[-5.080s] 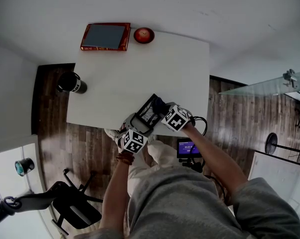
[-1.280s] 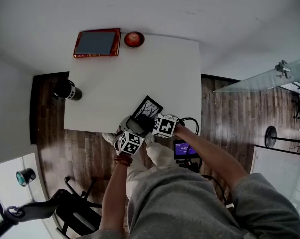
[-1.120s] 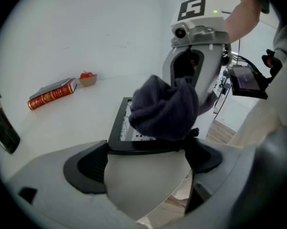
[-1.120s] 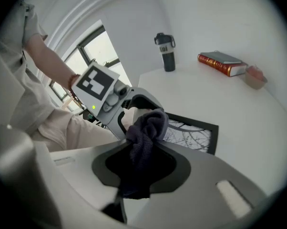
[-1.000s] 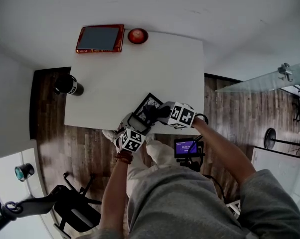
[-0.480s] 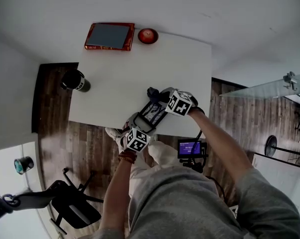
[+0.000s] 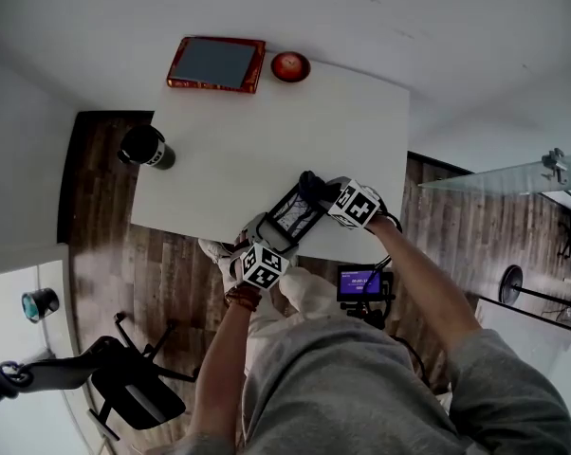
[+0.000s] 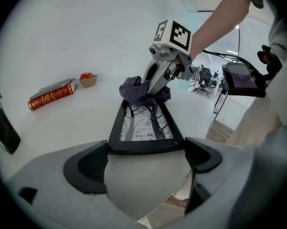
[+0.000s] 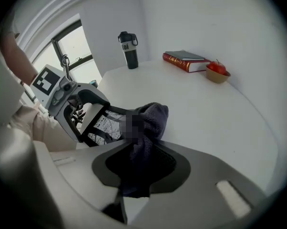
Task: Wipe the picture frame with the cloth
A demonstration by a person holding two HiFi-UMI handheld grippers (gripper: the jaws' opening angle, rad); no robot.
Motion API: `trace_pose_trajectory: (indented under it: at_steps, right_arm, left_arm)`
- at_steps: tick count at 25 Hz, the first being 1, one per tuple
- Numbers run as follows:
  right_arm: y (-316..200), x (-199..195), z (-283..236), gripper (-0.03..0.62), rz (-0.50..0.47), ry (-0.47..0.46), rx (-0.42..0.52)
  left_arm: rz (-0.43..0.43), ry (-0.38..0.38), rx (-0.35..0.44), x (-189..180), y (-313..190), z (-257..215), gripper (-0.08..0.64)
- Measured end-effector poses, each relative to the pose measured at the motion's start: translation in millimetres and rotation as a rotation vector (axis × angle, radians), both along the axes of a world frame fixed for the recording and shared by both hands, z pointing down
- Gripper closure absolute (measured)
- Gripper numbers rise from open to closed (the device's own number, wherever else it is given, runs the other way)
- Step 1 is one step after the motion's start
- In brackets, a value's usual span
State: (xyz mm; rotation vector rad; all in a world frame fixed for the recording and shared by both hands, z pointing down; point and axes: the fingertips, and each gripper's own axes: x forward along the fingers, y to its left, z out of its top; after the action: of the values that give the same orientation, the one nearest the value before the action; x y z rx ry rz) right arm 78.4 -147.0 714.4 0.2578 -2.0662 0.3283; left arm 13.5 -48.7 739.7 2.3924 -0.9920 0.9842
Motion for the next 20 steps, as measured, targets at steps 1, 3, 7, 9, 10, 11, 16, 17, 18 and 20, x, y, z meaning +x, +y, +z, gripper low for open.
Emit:
trace_pose_trajectory:
  at_steps: [1,3,7,9,10,11,16,17,18,20]
  right_arm:
    - [-1,-1,0,0.502,0.022,0.000,-0.004]
    - [-2,-3,0,0.502,0.059,0.002,0.000]
    - [1,-4,-1,0.503,0.092,-0.009,0.024]
    - [4,-7,-2,0.503,0.055,0.007,0.043]
    - [8,-10,-2,0.503,0.023,0.020,0.043]
    - [15,-14,-1,0.503,-0.014,0.033,0.030]
    - [45,-30,5,0.505,-0.063,0.058,-0.006]
    - [47,-32,5,0.505,-0.059,0.048,-0.010]
    - [50,-35,4,0.505,-0.070,0.043,-0.013]
    - [64,-44,2,0.505,-0.124,0.041,-0.027]
  left_arm:
    - [0.000,0.000,0.000,0,0,0,0.051]
    - [0.000,-0.001,0.002,-1,-1,0,0.051]
    - [0.000,0.000,0.002,-1,-1,0,0.051]
    - [-0.001,0.001,0.002,-1,-1,0,0.051]
    - [-0.001,0.000,0.002,-1,-1,0,0.051]
    - [-0.002,0.000,0.002,-2,-1,0,0.051]
    - [0.001,0.000,0.001,-1,-1,0,0.051]
    - [0.001,0.000,0.001,-1,-2,0,0.051]
    - [0.000,0.000,0.001,-2,-1,0,0.051]
    - [-0.002,0.001,0.000,-2,0,0,0.051]
